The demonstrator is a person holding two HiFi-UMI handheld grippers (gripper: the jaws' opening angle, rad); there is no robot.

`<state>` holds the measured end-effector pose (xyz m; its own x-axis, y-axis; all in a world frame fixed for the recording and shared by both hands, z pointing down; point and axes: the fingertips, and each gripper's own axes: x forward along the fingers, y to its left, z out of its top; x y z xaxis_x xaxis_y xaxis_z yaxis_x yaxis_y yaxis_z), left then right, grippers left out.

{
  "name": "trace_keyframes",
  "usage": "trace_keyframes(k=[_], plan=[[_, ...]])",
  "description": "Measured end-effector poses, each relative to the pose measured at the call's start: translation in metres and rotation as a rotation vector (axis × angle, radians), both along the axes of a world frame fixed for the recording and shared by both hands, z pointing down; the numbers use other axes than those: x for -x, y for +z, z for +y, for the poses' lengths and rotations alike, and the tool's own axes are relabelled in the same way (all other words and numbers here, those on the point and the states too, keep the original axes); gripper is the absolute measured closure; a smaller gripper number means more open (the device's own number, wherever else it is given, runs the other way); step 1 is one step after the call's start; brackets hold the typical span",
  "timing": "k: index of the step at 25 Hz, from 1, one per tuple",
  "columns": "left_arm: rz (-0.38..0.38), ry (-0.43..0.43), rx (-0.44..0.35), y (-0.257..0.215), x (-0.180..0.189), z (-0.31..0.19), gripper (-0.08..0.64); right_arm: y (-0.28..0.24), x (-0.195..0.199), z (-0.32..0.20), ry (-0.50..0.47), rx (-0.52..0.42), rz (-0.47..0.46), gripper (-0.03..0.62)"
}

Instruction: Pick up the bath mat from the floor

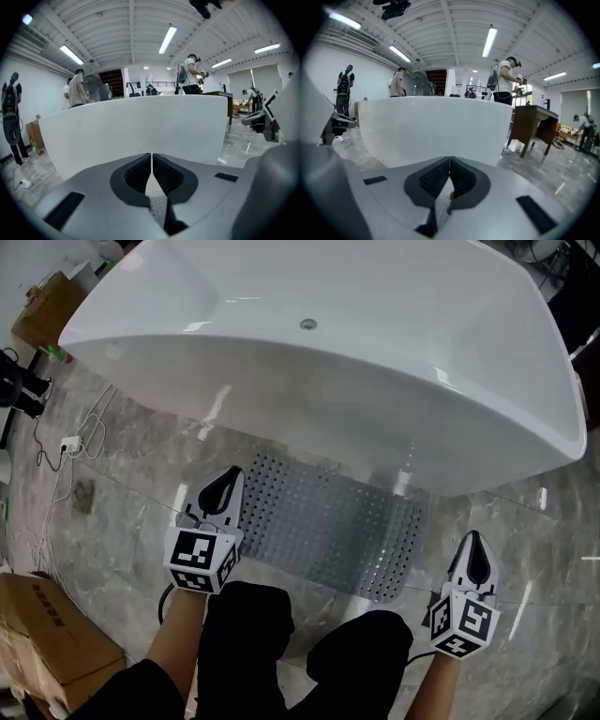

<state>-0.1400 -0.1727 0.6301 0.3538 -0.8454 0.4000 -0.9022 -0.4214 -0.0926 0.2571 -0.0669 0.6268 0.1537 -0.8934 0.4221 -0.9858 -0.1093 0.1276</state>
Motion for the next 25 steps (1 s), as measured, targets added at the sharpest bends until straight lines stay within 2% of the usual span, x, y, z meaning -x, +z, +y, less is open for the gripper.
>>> trace_keyframes(k=[2,4,7,12,16,20,21,22,23,25], plan=[[0.047,0.002,-0.011,0.021,-0.001,-0.003,0.541,0.026,-0.003,-0.002,-0.009,0.003,0.023,0.571],[0.051,0.016,-0.027,0.041,-0.005,-0.013,0.541,0.053,-0.005,-0.010,-0.021,-0.001,0.044,0.571],[0.028,0.044,-0.030,0.071,-0.008,-0.011,0.541,0.087,-0.006,-0.004,-0.022,0.000,0.024,0.571],[0.090,0.021,-0.001,0.117,0.004,-0.006,0.541,0.138,-0.011,0.005,-0.053,0.015,0.006,0.571],[0.051,0.030,0.037,0.160,0.018,-0.007,0.541,0.179,-0.013,0.008,-0.063,0.051,-0.008,0.571],[-0.048,0.056,0.179,0.196,0.029,-0.006,0.535,0.205,-0.009,0.024,-0.074,0.187,-0.101,0.561],[-0.052,0.060,0.217,0.207,0.034,-0.005,0.489,0.215,-0.007,0.028,-0.080,0.230,-0.140,0.509],[-0.051,0.065,0.252,0.223,0.040,-0.004,0.406,0.232,-0.004,0.033,-0.087,0.272,-0.179,0.403],[-0.057,0.070,0.288,0.243,0.047,-0.002,0.334,0.254,-0.001,0.038,-0.093,0.310,-0.210,0.351],[-0.096,0.075,0.363,0.296,0.066,0.001,0.244,0.311,0.003,0.050,-0.093,0.390,-0.242,0.328]])
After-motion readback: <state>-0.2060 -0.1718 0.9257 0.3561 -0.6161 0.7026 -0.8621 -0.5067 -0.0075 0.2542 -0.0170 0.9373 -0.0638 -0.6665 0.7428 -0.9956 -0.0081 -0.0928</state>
